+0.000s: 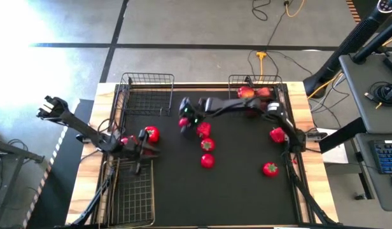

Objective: Sort produce into baskets
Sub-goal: Put the tomato into the left black wire basket

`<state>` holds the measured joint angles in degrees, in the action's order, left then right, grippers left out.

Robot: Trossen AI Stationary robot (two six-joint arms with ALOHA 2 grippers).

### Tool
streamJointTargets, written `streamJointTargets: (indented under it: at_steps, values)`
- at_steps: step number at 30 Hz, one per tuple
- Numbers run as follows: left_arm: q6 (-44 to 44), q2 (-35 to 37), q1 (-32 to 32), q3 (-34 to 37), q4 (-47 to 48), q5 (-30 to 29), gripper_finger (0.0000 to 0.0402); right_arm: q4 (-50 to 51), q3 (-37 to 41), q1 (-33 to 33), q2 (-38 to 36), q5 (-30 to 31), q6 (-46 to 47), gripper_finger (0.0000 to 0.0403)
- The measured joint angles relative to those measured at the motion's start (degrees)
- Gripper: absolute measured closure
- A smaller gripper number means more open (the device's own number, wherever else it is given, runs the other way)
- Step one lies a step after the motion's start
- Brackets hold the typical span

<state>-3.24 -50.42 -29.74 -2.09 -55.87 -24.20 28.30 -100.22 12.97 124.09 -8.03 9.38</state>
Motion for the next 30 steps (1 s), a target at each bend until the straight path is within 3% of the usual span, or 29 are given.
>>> streamJointTargets:
  at_steps: [7, 14, 21, 25, 30]
  values:
    - [-0.27, -4.28, 0.11, 0.0, 0.05, -14.88, 0.0325, -8.21, 0.0, -6.79, 3.22, 1.68, -4.92, 0.0136]
    - [-3.44, -7.31, 0.26, -0.03, 0.33, -15.97, 0.0325, -7.65, -0.02, -7.69, 4.03, 9.62, -5.68, 0.0108]
    - [-5.93, -8.5, 2.25, -2.22, 2.16, -19.05, 0.031, -6.78, -0.66, -8.21, 3.01, 9.64, -5.72, 0.0043]
    - [-9.12, -8.24, 5.02, -6.5, 13.33, -19.22, 0.0272, -3.32, -0.74, -9.04, 0.62, 9.08, -6.02, 0.0012]
    - [-16.19, -8.44, 10.4, -16.23, 42.65, -17.03, 0.0216, 4.18, -0.74, -11.12, -5.0, 14.1, -3.31, 0.0006]
